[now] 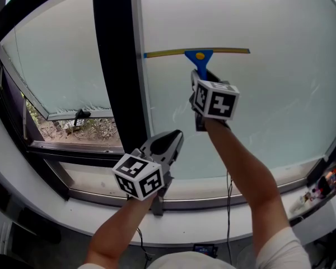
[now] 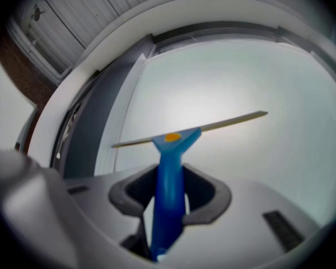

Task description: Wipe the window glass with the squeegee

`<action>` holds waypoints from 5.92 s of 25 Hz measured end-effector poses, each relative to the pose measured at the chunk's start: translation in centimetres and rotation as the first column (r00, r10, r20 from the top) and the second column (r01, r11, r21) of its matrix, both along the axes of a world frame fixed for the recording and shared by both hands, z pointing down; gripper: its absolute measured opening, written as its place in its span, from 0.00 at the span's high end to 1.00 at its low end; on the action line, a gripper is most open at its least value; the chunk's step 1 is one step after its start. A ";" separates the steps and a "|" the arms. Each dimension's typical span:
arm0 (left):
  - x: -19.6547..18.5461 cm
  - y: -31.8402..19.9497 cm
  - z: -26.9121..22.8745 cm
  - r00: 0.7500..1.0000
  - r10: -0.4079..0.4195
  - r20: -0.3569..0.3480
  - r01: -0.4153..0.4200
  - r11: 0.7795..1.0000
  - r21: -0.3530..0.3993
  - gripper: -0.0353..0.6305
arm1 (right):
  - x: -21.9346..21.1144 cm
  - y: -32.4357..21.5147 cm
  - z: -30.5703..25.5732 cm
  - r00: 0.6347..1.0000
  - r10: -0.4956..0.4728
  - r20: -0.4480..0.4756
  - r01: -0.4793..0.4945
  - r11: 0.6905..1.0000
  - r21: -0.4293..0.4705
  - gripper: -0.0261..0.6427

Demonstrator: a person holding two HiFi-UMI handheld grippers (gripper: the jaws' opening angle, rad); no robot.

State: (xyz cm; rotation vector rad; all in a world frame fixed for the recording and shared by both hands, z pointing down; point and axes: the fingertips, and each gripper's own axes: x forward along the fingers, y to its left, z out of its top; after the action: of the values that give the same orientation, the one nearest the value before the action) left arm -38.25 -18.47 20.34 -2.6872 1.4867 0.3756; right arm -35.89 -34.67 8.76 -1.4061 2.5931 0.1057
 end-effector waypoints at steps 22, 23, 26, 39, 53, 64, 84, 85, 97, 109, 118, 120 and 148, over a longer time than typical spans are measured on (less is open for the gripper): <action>-0.4 0.4 2.6 1.000 -0.011 -0.023 0.010 0.999 -0.043 0.89 | 0.1 0.3 3.5 1.000 -0.011 0.003 0.011 0.999 -0.053 0.74; -0.5 0.4 2.8 1.000 -0.011 -0.024 0.010 0.999 -0.047 0.89 | 0.1 0.4 3.8 1.000 -0.011 0.004 0.011 0.998 -0.057 0.74; -0.5 0.5 3.5 1.000 -0.013 -0.028 0.012 0.998 -0.059 0.89 | 0.1 0.4 4.8 1.000 -0.013 0.003 0.013 0.997 -0.070 0.74; -0.7 0.8 5.6 0.999 -0.022 -0.033 0.019 0.995 -0.099 0.89 | 0.1 0.4 8.1 1.000 -0.018 -0.009 0.017 0.993 -0.115 0.74; -0.1 1.6 7.9 0.999 -0.015 -0.037 0.010 0.991 -0.135 0.89 | 0.3 0.8 11.6 0.999 -0.017 -0.029 0.012 0.987 -0.163 0.74; -0.5 1.7 9.7 0.999 -0.022 -0.047 0.013 0.985 -0.174 0.89 | 0.2 0.8 14.1 0.999 -0.019 -0.042 0.011 0.980 -0.197 0.74; -0.4 2.3 12.8 0.998 -0.026 -0.060 0.011 0.973 -0.232 0.89 | 0.1 1.2 18.9 0.997 -0.034 -0.062 0.016 0.964 -0.264 0.74; -0.4 2.3 12.9 0.998 -0.026 -0.061 0.011 0.972 -0.235 0.89 | 0.1 1.1 19.3 0.997 -0.032 -0.063 0.014 0.963 -0.270 0.74; -0.5 2.3 15.1 0.997 -0.031 -0.072 0.010 0.960 -0.278 0.89 | 0.3 1.0 22.9 0.996 -0.037 -0.084 0.008 0.947 -0.321 0.74; 0.0 2.3 17.0 0.996 -0.024 -0.084 -0.004 0.949 -0.317 0.89 | 0.0 1.3 26.2 0.994 -0.055 -0.096 0.017 0.932 -0.363 0.74; -0.1 2.0 18.7 0.996 -0.027 -0.090 -0.006 0.937 -0.351 0.89 | 0.0 1.1 29.3 0.991 -0.060 -0.117 0.007 0.913 -0.407 0.74; -0.1 2.0 19.1 0.995 -0.028 -0.091 -0.007 0.934 -0.357 0.89 | 0.0 1.1 30.0 0.990 -0.061 -0.125 0.004 0.908 -0.418 0.74; -0.4 1.8 23.1 0.994 -0.037 -0.107 -0.012 0.905 -0.426 0.89 | 0.1 1.5 37.1 0.981 -0.080 -0.176 -0.021 0.861 -0.507 0.74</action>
State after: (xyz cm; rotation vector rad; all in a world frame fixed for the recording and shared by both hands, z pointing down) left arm -38.65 -16.69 43.46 -3.0256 1.8028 0.2241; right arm -35.81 -33.19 45.89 -1.5749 2.9411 -0.5154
